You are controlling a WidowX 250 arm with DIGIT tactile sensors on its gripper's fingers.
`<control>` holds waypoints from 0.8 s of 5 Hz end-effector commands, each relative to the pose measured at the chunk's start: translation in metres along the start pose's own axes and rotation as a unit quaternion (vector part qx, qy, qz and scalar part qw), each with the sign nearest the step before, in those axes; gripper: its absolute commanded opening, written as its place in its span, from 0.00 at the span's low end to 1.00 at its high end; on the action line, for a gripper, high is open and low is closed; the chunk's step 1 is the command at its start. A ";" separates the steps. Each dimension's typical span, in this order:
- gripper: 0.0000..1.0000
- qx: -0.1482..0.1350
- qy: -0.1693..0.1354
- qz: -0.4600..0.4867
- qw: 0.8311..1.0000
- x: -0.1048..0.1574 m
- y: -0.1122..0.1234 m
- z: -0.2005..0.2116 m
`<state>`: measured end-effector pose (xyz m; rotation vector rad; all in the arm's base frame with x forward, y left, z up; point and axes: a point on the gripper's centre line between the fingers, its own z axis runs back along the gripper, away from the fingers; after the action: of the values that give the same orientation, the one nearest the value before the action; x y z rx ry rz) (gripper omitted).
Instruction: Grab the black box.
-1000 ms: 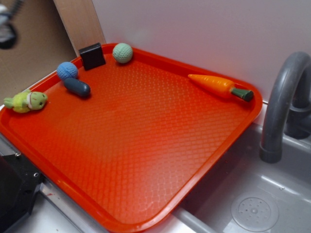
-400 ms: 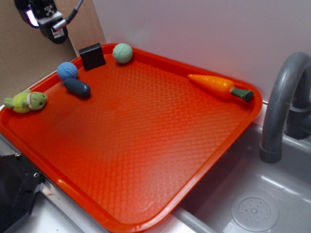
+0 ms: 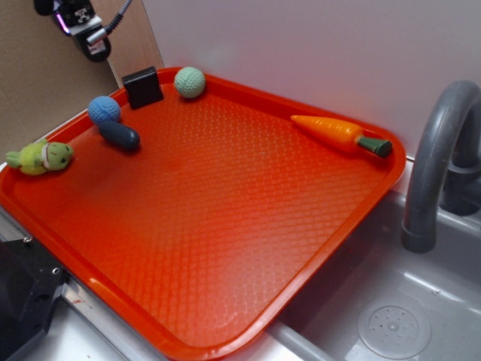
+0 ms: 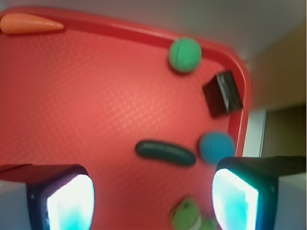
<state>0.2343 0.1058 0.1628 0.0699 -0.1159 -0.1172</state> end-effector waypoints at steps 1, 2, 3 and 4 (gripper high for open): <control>1.00 0.033 -0.009 -0.016 0.999 0.036 0.044 -0.012; 1.00 0.060 -0.004 -0.054 0.997 0.047 0.049 -0.028; 1.00 0.070 0.010 -0.077 0.994 0.046 0.060 -0.043; 1.00 0.071 0.024 -0.082 0.994 0.043 0.071 -0.060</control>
<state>0.2842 0.1608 0.0911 0.1759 -0.0112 -0.2984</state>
